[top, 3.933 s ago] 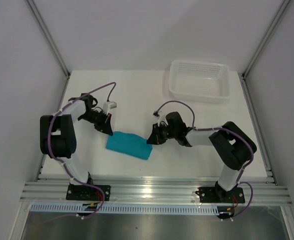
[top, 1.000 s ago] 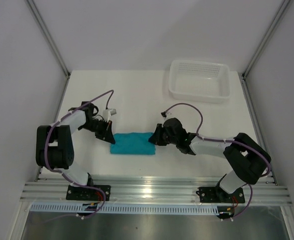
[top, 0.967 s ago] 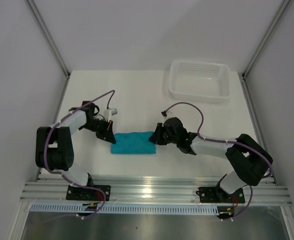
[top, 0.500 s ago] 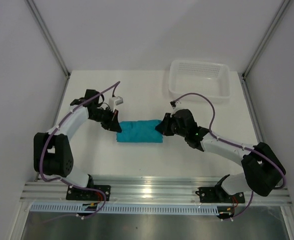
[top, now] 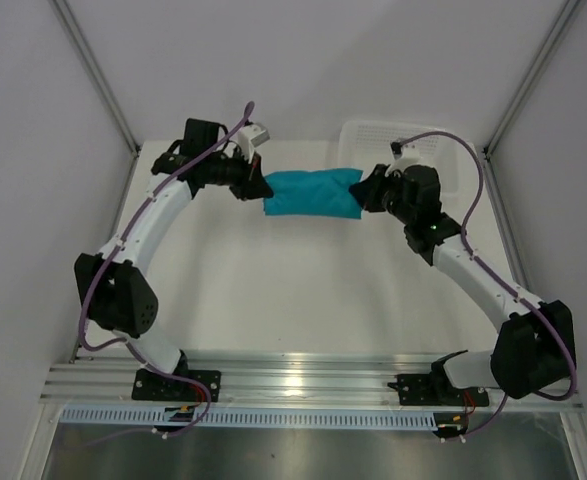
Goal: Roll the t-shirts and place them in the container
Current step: Place the rolled tshirt into the container
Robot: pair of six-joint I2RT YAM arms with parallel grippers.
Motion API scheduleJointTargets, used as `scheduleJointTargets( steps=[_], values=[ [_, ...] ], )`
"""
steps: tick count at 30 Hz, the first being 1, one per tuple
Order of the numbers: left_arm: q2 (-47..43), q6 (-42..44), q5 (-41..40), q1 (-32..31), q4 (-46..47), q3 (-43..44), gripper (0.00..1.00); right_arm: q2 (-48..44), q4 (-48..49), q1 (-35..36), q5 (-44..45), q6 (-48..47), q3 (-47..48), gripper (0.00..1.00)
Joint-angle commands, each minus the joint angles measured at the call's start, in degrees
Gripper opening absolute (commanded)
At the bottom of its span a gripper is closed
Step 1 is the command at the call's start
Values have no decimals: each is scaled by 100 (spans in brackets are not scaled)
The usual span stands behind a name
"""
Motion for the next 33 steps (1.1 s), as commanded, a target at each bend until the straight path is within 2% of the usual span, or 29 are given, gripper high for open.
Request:
scheduleJointTargets(
  steps=[1, 8, 10, 12, 13, 18, 22, 27, 33],
  values=[
    [504, -563, -81, -403, 737, 737, 1, 403, 87, -482, -75, -625, 531, 0],
    [1814, -1021, -353, -817, 1371, 2248, 1, 1422, 526, -1299, -197, -934, 1428, 0],
    [2165, -1065, -503, -957, 1399, 2993, 0, 1799, 596, -1501, -206, -951, 1744, 0],
    [2745, -1065, -625, -1036, 1381, 3443, 1, 2046, 666, -1572, -154, -1022, 2025, 0],
    [2929, -1100, -687, -1115, 1416, 4028, 1, 2161, 693, -1608, -49, -1091, 2105, 0],
    [4019, -1416, -978, -1274, 1801, 5157, 1, 2873, 964, -1810, 145, -1197, 2474, 0],
    [4434, -1443, -1188, -1423, 2049, 5449, 1, 3540, 1159, -1845, 347, -1566, 2904, 0],
    [4610, -1382, -1233, -1450, 2225, 5485, 1, 4305, 852, -1854, 418, -2015, 3423, 0],
    [4689, -1346, -1206, -1441, 2190, 5335, 1, 4482, 729, -1863, 234, -2077, 3222, 0]
  ],
)
